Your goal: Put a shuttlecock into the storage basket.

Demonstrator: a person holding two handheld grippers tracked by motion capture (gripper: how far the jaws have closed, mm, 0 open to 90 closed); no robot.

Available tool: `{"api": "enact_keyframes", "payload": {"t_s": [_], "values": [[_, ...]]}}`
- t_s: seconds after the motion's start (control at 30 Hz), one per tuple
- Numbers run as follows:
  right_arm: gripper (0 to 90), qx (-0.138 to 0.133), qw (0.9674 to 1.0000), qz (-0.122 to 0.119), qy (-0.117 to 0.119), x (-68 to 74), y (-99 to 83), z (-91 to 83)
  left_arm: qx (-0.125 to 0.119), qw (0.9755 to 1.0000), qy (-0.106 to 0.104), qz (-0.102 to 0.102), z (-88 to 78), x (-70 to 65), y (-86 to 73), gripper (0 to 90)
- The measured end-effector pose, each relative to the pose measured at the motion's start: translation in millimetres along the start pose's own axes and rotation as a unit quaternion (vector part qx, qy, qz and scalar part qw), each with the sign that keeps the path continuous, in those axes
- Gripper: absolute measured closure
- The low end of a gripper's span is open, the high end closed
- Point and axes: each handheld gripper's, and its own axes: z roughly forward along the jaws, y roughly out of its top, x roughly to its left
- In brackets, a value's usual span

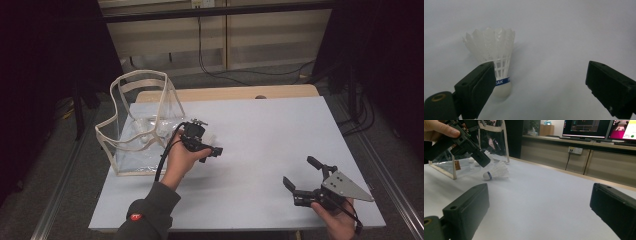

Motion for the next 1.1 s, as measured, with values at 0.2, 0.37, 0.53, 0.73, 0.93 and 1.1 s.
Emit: {"api": "enact_keyframes", "payload": {"t_s": [0.2, 0.37, 0.53, 0.73, 0.93, 1.1], "values": [[2.4, -0.002, 1.0000, -0.002, 0.001, 0.3, 0.4, 0.3, -0.001, 0.9999, 0.010, -0.005, 3.8, 2.2, -1.6, 12.6], [2.4, 0.000, 1.0000, 0.000, 0.001, 0.0, 0.0, 0.1, 0.002, 0.9996, 0.028, 0.001, 5.3, 2.9, -3.1, 15.4], [2.4, -0.002, 1.0000, -0.001, 0.002, 0.4, 0.5, 0.4, 0.002, 0.9991, 0.041, -0.007, 7.2, 4.5, -5.2, 16.9], [2.4, -0.001, 1.0000, -0.001, 0.002, 0.6, 0.2, 0.6, 0.003, 0.9984, 0.056, -0.009, 12.6, 4.7, -6.1, 18.6], [2.4, -0.001, 1.0000, -0.003, 0.002, 0.8, 0.0, 0.9, 0.005, 0.9974, 0.071, -0.010, 18.7, 5.1, -7.4, 23.6], [2.4, 0.000, 1.0000, -0.003, 0.002, 0.6, -0.2, 0.9, -0.005, 0.9956, 0.091, -0.022, 22.1, 7.7, -10.2, 28.8]]}}
